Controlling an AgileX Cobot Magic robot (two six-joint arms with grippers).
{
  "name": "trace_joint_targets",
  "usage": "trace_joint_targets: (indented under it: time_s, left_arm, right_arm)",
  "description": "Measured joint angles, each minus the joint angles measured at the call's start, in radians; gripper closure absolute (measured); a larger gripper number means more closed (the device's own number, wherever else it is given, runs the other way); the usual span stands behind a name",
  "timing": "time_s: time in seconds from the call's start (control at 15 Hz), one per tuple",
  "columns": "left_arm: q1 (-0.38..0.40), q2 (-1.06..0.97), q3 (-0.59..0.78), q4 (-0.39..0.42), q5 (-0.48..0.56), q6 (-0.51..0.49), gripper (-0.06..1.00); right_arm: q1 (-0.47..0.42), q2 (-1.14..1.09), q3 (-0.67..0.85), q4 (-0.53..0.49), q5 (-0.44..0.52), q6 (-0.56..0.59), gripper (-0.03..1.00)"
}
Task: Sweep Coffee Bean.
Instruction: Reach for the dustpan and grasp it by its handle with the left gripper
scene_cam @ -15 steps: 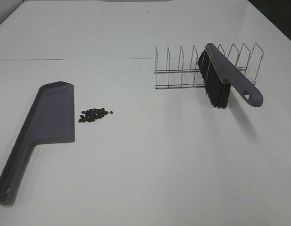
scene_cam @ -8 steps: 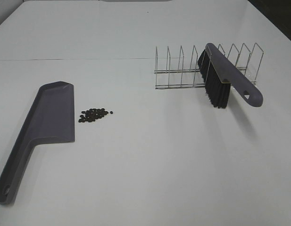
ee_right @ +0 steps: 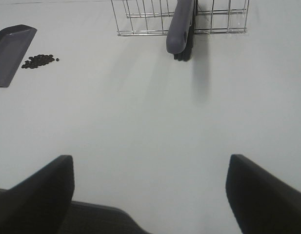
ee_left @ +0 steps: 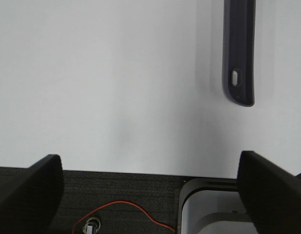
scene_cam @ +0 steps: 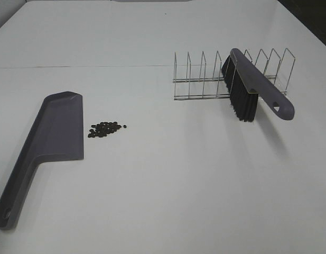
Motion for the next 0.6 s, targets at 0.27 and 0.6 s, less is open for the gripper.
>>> trace_joint_targets:
  time_s: [0.27,0.6]
  left_arm:
    - [0.000,0.178,-0.058,-0.070,-0.076,-0.001,0.06]
    - [0.000,0.437,-0.166,-0.128,-0.113,-0.002,0.06]
  right_arm:
    - [0.000,0.000,0.000,0.000,0.000,0.000,0.18]
    - [0.000,0.000,0.000,0.000,0.000,0.000,0.18]
